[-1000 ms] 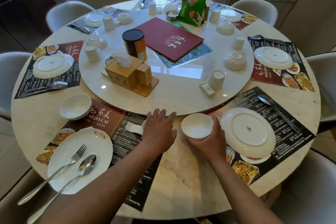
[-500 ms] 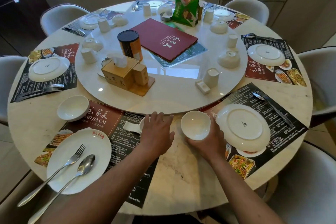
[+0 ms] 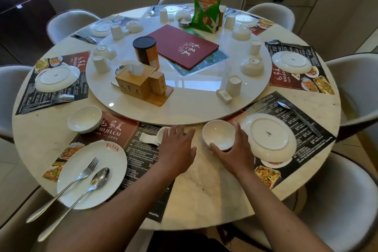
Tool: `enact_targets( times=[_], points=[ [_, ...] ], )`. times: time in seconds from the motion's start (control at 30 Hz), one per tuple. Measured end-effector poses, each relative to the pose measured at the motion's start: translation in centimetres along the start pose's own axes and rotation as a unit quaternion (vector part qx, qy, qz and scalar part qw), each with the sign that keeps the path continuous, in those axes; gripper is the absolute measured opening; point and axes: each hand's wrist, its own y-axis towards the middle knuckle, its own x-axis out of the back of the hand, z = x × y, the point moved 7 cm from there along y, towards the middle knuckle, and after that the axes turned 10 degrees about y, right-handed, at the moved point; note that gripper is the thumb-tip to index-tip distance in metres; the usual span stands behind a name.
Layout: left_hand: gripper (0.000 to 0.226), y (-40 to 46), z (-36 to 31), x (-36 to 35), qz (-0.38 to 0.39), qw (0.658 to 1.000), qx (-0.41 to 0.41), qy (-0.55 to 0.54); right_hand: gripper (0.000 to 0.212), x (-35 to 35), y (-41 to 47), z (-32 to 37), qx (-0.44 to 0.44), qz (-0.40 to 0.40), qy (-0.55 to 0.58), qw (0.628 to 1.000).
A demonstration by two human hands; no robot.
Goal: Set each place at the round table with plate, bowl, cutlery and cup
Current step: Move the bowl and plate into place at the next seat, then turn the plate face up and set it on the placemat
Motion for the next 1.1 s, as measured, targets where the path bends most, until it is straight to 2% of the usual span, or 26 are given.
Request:
enact_targets(
  times=[0.13,0.3,0.67,0.77,0.93,1.1],
  points=[
    [0.063,-0.7,-2.3,0.2,-0.008,0.999,-0.002,-0.044,0.1,2.5,-1.7,-0.3,0.02,-0.036,-0.039,0.998],
    [0.065,-1.9,-7.0,0.3,-0.004,0.997,-0.04,-0.072,0.087,6.1,-3.0,-3.1,0.014,-0.027,-0.114,0.993],
    [0.063,-0.2,-18.3,0.6,-0.001,0.992,-0.074,-0.102,0.065,13.5,-1.0,-9.8,0.01,-0.006,-0.129,0.992],
    [0.067,1.2,-20.7,-1.0,0.042,0.99,-0.038,-0.13,0.059,14.5,0.4,-11.6,0.023,0.01,-0.109,0.994],
    [0.078,3.2,-23.4,-4.1,0.128,0.962,0.108,-0.218,0.049,17.3,4.6,-14.9,0.039,0.064,-0.078,0.994],
    [0.092,4.4,-25.1,-4.8,0.166,0.959,0.157,-0.168,0.044,18.7,9.5,-16.7,-0.016,0.116,-0.014,0.993]
  ],
)
